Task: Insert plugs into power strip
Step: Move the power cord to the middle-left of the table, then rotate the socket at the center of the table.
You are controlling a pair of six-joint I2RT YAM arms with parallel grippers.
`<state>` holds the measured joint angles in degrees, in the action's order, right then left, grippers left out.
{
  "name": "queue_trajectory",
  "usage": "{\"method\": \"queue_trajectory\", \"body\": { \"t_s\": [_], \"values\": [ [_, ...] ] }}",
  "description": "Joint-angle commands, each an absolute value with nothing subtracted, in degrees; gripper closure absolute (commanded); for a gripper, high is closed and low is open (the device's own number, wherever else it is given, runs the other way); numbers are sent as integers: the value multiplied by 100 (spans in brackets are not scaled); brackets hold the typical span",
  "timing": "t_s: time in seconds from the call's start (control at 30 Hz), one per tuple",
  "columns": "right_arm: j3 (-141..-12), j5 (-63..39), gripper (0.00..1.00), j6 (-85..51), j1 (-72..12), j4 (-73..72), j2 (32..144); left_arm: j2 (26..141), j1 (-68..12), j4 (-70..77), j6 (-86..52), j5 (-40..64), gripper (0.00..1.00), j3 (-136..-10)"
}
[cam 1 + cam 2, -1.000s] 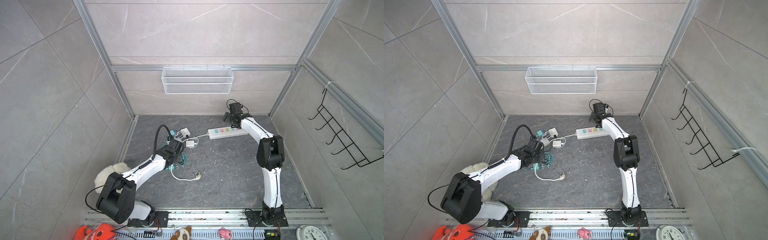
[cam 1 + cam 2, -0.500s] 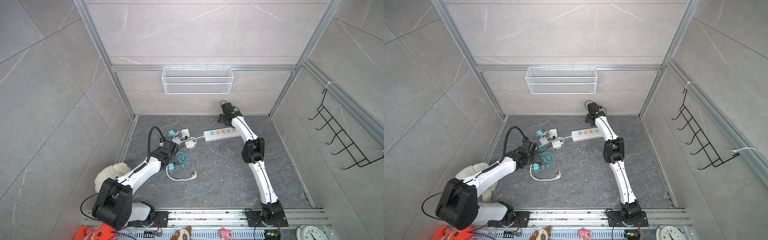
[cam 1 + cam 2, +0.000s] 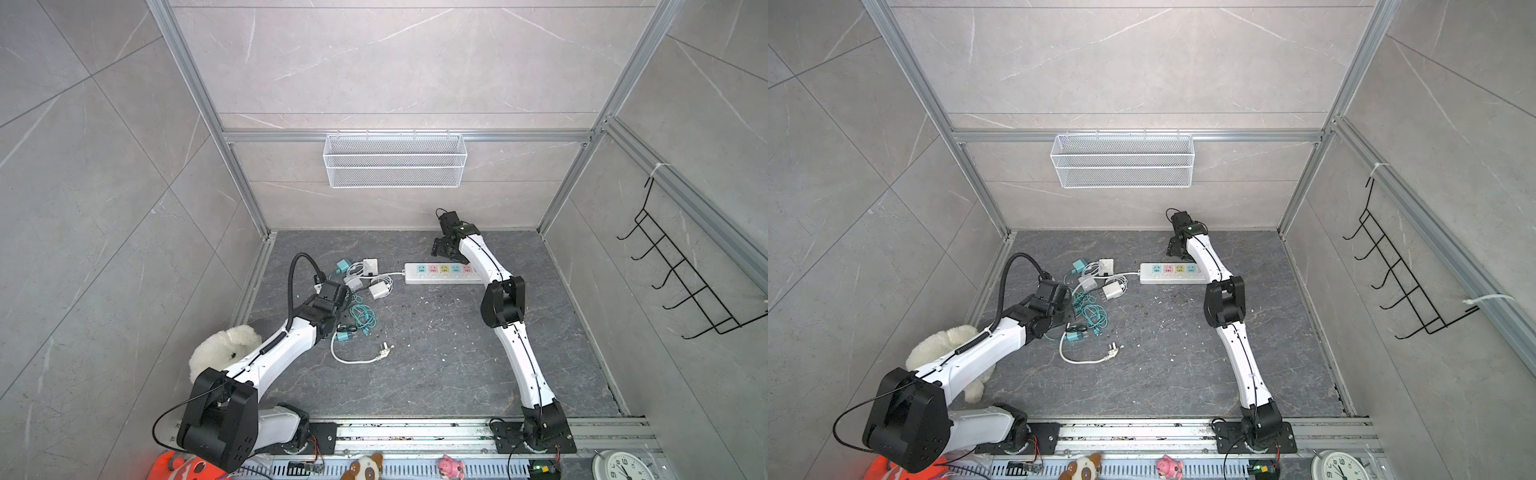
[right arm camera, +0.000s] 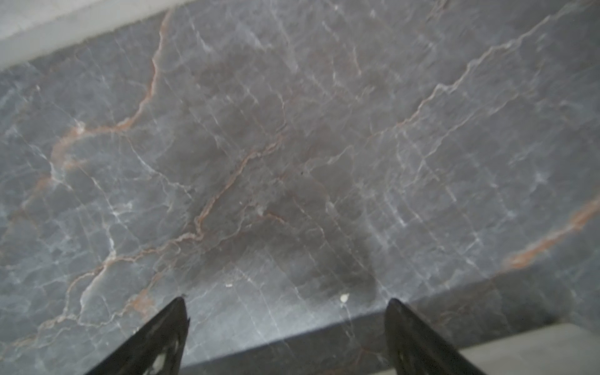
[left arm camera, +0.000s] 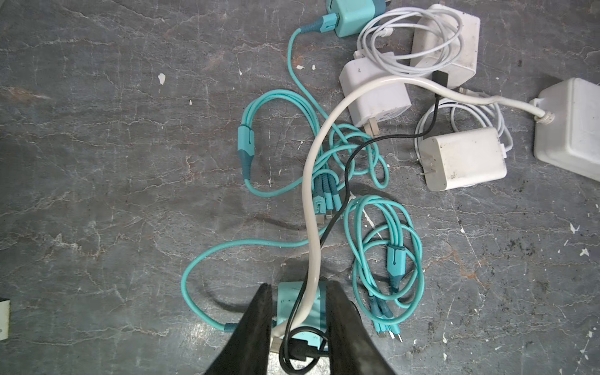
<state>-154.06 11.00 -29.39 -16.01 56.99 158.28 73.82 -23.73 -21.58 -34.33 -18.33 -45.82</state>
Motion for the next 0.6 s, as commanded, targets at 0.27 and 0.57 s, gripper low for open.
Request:
{"method": "queue_trajectory", "body": {
  "t_s": [0.27, 0.57],
  "values": [
    [-10942, 322, 5, -3160, -1945, 4581, 13188, 7847, -2354, -1568, -3206, -1519, 57, -5035],
    [-7050, -342, 6, -3795, -2343, 2712, 11353, 8515, -2511, -1358, -2929, -1231, 57, -5619]
  ]
}}
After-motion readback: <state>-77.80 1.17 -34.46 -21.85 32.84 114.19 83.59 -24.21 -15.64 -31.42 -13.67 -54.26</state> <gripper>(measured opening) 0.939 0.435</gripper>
